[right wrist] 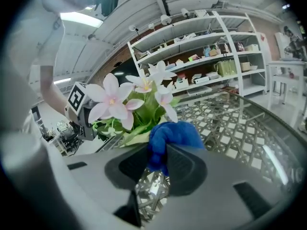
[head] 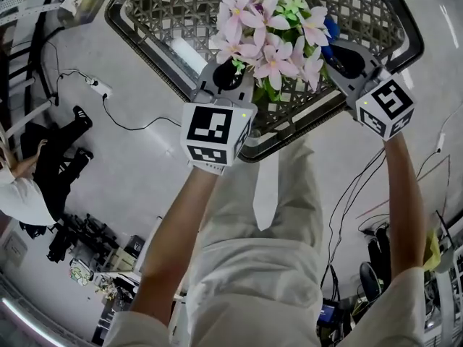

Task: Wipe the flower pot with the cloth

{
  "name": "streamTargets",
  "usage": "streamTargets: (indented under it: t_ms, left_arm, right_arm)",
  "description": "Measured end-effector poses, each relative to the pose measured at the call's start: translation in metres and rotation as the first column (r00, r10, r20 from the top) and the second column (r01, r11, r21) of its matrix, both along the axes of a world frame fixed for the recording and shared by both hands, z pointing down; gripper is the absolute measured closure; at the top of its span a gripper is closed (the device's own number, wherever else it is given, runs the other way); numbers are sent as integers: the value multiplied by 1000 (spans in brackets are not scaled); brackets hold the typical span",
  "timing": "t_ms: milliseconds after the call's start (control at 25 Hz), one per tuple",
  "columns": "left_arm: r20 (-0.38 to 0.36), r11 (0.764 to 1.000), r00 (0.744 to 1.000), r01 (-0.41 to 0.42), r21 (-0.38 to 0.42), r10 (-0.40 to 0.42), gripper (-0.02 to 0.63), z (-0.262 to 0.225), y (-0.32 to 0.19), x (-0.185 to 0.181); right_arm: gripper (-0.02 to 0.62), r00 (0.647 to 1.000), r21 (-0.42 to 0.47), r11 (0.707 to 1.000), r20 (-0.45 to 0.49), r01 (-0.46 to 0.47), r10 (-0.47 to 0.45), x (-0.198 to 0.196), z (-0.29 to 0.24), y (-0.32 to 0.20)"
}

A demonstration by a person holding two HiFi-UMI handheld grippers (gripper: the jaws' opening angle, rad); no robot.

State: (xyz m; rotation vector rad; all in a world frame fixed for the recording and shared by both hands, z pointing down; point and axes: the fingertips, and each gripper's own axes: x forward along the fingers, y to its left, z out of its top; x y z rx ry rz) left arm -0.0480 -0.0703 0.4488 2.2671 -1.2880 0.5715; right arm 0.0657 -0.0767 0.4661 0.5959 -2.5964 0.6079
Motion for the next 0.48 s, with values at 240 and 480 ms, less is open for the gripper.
streamTargets:
  t_ms: [240, 480]
  left_arm:
    - [11, 1000, 1000, -18, 0, 18, 583, -1, 0, 0]
    - [9, 999, 999, -35, -9, 35, 583, -1, 0, 1]
  right_arm:
    - [485, 1000, 4, 1000, 18, 7, -7, -2, -6, 13]
    - [485, 1000, 10, 1000, 0, -6, 6, 9, -13, 24]
